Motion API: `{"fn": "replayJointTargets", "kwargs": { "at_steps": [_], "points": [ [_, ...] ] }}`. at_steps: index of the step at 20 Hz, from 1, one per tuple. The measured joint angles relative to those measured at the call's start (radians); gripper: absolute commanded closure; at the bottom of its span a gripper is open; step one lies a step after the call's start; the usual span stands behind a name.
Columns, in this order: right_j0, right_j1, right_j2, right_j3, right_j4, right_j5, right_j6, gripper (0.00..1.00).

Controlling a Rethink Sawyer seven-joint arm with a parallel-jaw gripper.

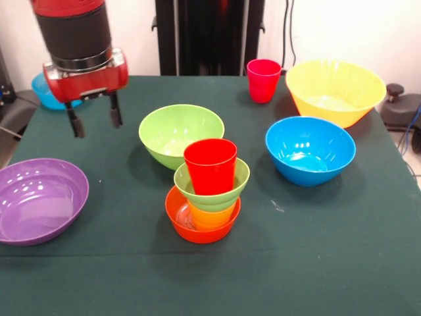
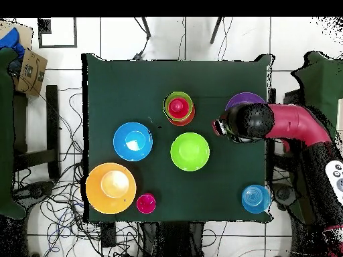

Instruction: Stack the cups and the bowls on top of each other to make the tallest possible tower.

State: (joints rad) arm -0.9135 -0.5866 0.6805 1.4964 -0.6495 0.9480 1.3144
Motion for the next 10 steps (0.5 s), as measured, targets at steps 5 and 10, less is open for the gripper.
{"fn": "replayJointTargets", "kwargs": {
  "at_steps": [5,10],
  "points": [
    [-0.022,0.056,-0.001,-0.014,-0.047,0.000,0.000,0.00],
    [-0.023,0.118,0.002,-0.018,-0.086,-0.003,0.000,0.00]
  ]
}}
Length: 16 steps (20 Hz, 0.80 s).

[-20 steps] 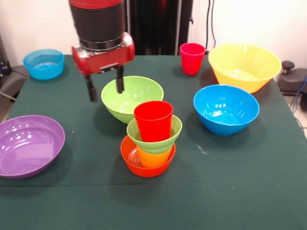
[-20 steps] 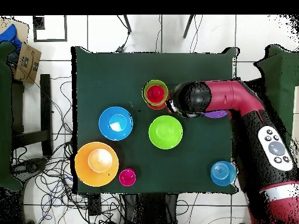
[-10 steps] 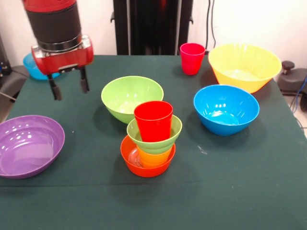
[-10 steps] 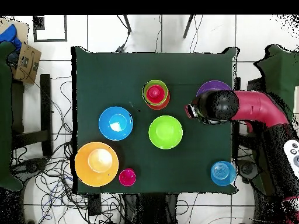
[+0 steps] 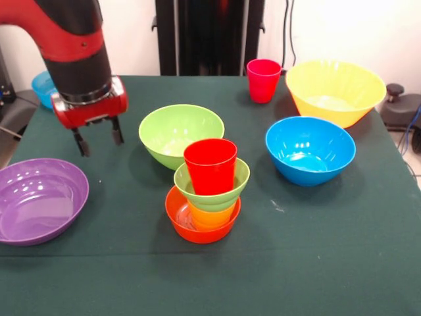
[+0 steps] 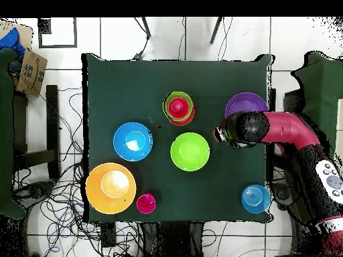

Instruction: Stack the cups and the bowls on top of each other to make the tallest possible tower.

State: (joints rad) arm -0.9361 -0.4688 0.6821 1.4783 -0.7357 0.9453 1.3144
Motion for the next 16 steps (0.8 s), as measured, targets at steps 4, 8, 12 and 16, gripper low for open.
{"fn": "replayJointTargets", "kwargs": {
  "at_steps": [4,8,12,16],
  "points": [
    [0.000,0.035,0.004,0.000,-0.014,-0.018,0.000,0.00],
    [0.001,0.058,0.010,0.000,-0.030,-0.048,0.000,0.00],
    [0.006,0.065,0.016,0.000,-0.035,-0.067,0.000,0.00],
    [0.011,0.062,0.020,0.000,-0.037,-0.067,0.000,0.00]
  ]
}}
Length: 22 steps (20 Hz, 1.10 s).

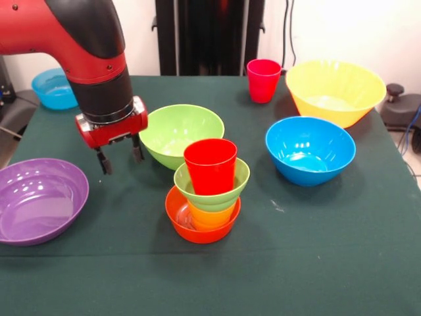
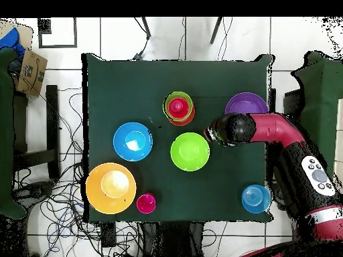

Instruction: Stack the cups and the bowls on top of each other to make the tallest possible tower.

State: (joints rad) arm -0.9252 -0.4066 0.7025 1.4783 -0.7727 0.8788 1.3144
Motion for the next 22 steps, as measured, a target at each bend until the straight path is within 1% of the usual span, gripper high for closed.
{"fn": "replayJointTargets", "kwargs": {
  "at_steps": [7,13,22],
  "points": [
    [0.010,-0.015,0.002,0.000,-0.001,0.001,0.000,0.00],
    [0.020,-0.047,0.007,-0.007,0.010,0.043,0.000,0.00],
    [0.030,-0.065,0.015,-0.049,0.010,0.089,0.000,0.00]
  ]
}}
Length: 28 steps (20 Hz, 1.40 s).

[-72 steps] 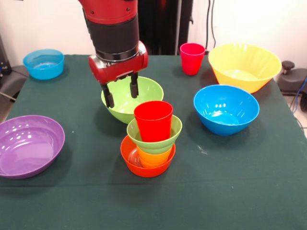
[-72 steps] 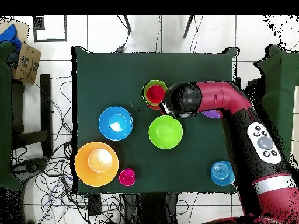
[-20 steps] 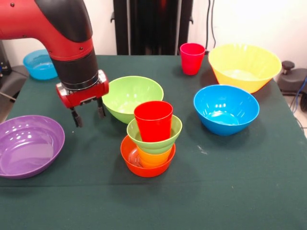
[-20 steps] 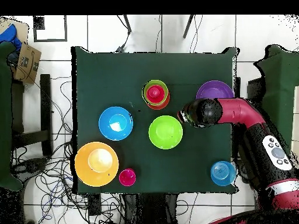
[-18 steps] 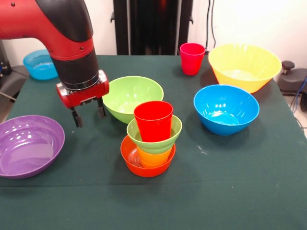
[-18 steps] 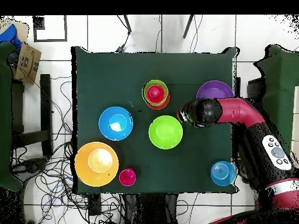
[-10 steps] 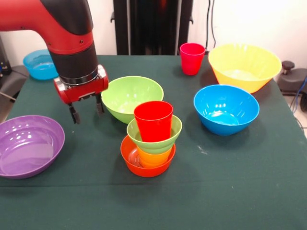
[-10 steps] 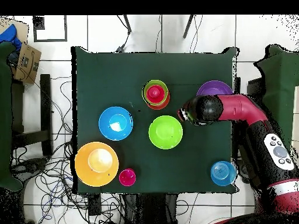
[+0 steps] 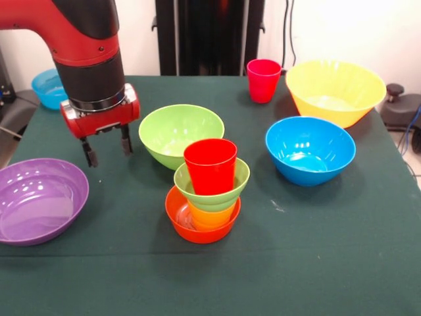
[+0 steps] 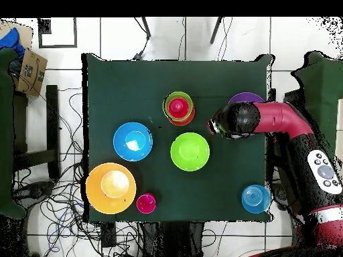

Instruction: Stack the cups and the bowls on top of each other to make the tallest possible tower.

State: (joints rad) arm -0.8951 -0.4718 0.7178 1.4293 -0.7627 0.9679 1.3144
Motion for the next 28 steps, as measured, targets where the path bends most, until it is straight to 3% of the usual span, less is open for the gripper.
{"fn": "replayJointTargets", "kwargs": {
  "at_steps": [13,28],
  "points": [
    [-0.001,0.010,0.004,-0.018,-0.003,0.006,0.000,0.00],
    [-0.026,0.098,0.026,-0.019,-0.011,0.006,0.000,0.00]
  ]
}}
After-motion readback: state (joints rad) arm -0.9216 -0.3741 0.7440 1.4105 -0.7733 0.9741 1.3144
